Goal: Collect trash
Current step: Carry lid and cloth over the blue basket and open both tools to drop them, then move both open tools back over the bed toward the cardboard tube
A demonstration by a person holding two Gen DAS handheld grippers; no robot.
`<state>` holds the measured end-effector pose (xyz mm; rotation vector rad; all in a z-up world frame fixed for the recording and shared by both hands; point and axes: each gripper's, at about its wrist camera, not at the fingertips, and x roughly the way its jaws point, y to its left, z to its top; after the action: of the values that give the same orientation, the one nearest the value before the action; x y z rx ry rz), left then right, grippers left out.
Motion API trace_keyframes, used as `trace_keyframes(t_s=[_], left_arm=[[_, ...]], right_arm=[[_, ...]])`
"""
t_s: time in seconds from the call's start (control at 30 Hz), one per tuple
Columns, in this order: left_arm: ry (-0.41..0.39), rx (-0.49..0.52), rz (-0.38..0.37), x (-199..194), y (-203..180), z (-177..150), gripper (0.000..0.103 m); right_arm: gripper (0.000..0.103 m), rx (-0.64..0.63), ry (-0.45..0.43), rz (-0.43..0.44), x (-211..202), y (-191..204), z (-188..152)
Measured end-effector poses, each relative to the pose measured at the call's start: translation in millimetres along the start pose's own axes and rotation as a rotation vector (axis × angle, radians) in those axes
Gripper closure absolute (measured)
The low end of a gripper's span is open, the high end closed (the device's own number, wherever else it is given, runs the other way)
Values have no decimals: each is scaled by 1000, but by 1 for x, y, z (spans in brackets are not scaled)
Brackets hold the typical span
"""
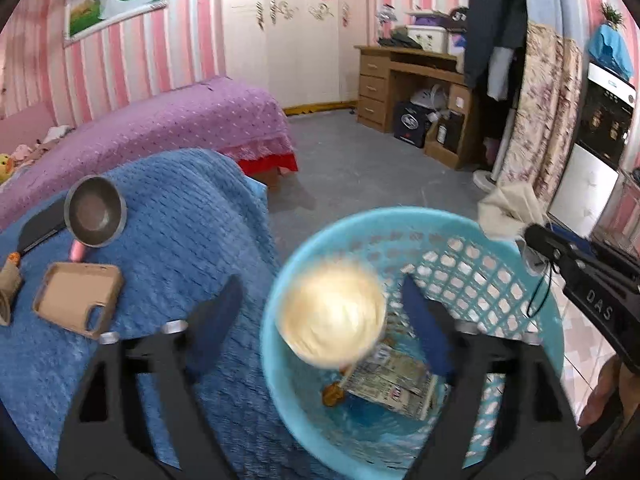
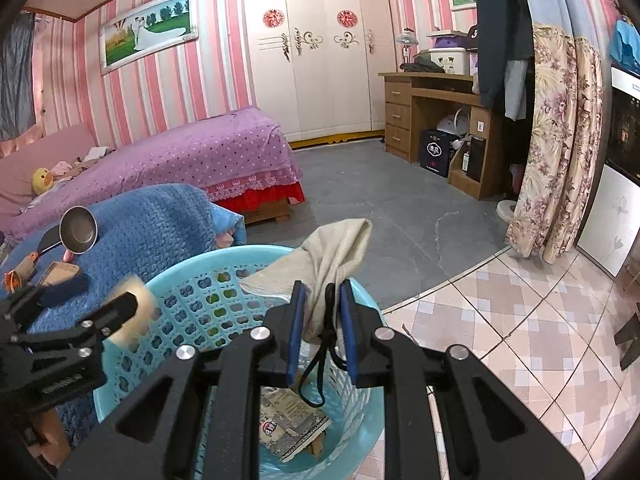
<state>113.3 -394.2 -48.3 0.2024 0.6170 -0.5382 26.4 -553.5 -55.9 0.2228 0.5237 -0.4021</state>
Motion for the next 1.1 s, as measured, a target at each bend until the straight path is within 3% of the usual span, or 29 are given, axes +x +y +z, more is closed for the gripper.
trace_keyframes(t_s=[0.37, 0.53, 0.57, 0.67, 0.73, 0.8, 1.1], left_arm=[[-45, -45, 163, -31, 75, -1, 8], [-44, -92, 197, -43, 107, -4, 8], [-46, -98, 207, -46, 114, -5, 8], [-48, -104, 229, -55, 129, -6, 8], [-54, -103, 250, -62, 138, -9, 8], [-58, -105, 268, -70, 149, -13, 6], [-52, -129, 350, -94, 206, -24, 6]], right_arm=[[84, -19, 0, 28, 0, 19, -1], [81, -42, -1, 23, 0, 33, -1], [73, -40, -1, 20, 1, 35, -1], [37, -33, -9, 21, -1, 39, -1], [30, -39, -17, 18, -2, 44, 0], [14, -41, -26, 1, -3, 49, 0], [5, -18, -35, -17, -3, 71, 1]])
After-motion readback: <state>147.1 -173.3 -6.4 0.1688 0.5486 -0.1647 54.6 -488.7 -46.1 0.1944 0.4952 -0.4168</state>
